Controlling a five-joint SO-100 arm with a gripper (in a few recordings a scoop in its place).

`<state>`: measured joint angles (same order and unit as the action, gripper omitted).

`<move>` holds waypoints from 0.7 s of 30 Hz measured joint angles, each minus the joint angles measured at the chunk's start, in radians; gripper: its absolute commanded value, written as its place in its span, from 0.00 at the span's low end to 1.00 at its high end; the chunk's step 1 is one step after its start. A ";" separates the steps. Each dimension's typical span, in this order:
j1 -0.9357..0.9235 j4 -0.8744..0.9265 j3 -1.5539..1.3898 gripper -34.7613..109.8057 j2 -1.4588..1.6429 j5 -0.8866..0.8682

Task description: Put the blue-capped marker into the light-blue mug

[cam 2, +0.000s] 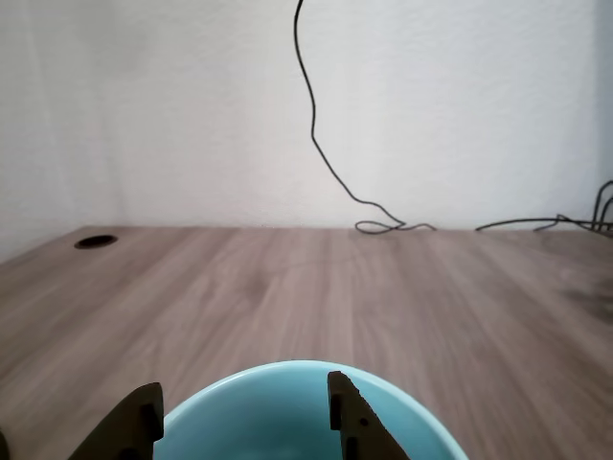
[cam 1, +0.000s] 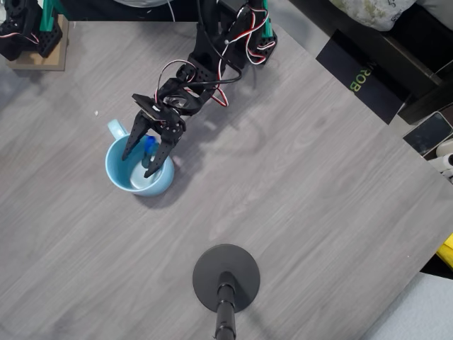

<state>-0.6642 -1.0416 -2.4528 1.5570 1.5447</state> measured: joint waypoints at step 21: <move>0.067 0.683 -0.002 0.44 0.558 -0.245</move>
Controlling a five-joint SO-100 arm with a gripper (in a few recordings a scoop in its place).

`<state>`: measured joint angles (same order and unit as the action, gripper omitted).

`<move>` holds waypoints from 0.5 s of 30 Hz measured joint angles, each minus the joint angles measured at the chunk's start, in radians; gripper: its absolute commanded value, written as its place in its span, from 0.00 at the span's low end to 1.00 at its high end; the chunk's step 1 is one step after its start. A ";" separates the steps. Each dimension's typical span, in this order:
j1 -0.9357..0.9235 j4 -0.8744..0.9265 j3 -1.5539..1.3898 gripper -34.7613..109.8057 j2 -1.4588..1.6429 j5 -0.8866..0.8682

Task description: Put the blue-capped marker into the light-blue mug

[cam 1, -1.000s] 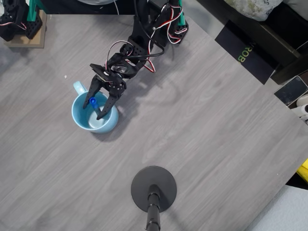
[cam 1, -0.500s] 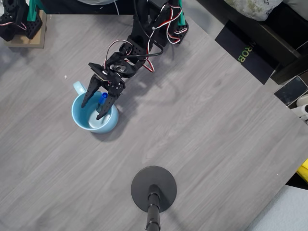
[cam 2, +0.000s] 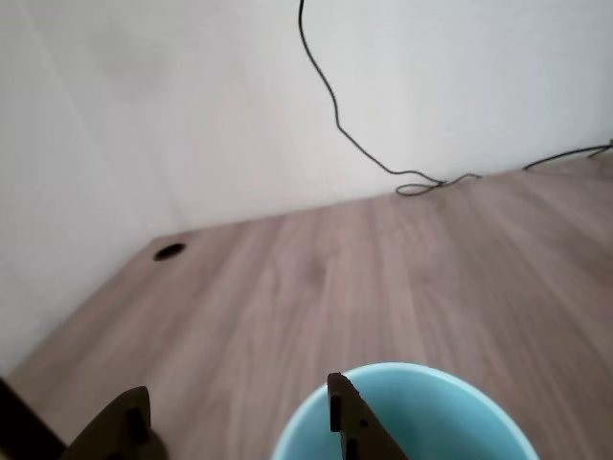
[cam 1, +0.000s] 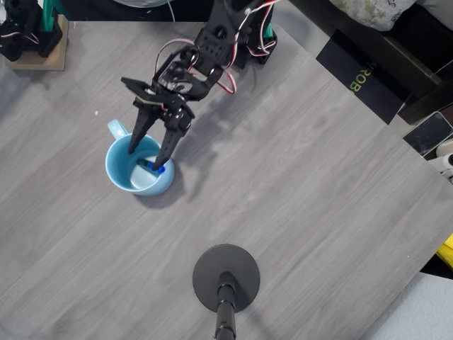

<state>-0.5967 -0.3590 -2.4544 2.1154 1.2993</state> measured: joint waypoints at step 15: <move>0.218 0.601 -0.009 0.47 0.396 -0.537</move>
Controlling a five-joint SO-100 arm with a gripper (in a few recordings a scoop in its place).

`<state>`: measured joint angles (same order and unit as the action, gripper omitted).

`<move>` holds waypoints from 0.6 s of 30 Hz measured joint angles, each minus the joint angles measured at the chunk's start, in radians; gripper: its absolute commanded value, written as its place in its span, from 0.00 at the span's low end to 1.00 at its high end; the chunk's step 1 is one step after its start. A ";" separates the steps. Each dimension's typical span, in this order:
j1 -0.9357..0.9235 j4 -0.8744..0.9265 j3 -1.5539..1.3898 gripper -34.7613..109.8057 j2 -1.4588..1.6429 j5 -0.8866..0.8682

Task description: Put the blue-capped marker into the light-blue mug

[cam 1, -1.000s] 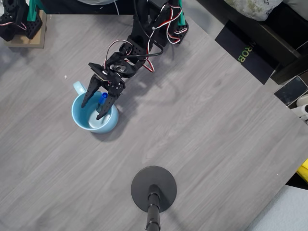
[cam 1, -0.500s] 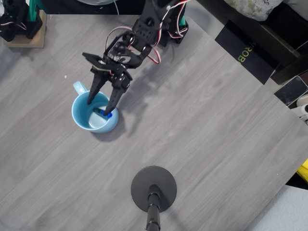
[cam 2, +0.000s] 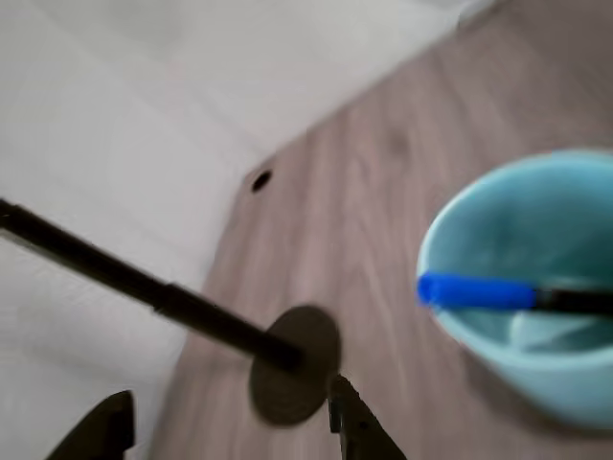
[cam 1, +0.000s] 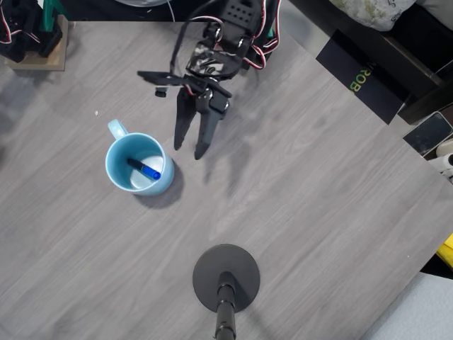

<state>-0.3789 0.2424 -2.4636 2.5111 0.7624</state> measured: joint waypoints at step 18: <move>0.291 0.215 -0.272 0.24 0.387 -0.387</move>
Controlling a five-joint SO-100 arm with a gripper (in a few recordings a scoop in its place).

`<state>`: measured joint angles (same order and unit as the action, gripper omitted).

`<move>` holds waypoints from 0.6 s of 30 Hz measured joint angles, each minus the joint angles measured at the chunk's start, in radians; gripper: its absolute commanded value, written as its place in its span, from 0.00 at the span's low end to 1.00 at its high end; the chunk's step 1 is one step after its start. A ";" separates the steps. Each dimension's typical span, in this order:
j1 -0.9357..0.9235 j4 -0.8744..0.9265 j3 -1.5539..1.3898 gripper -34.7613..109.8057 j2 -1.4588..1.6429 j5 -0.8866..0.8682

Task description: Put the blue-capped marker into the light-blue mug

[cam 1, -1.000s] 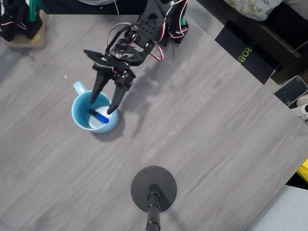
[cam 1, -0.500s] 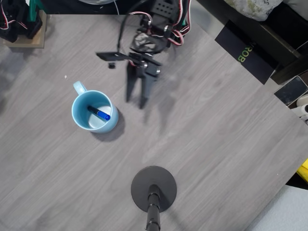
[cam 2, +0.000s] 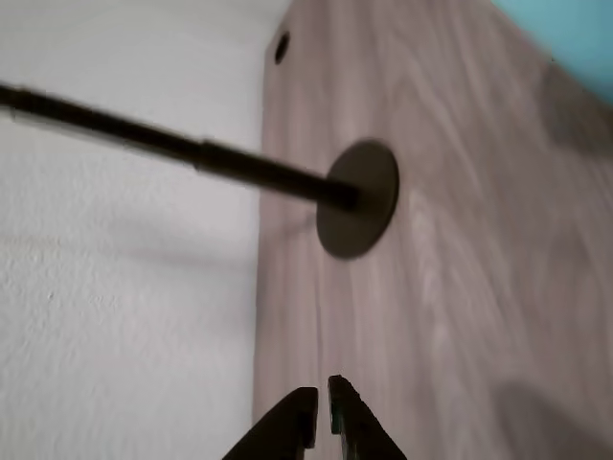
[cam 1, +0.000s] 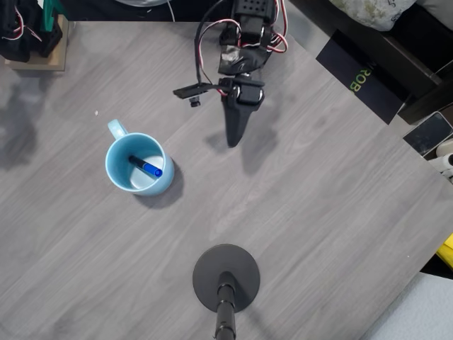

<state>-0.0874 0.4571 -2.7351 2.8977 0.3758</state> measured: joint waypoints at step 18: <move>0.077 0.173 -0.098 0.24 -0.069 -0.176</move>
<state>-0.0107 0.6305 -2.8333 2.8287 0.1994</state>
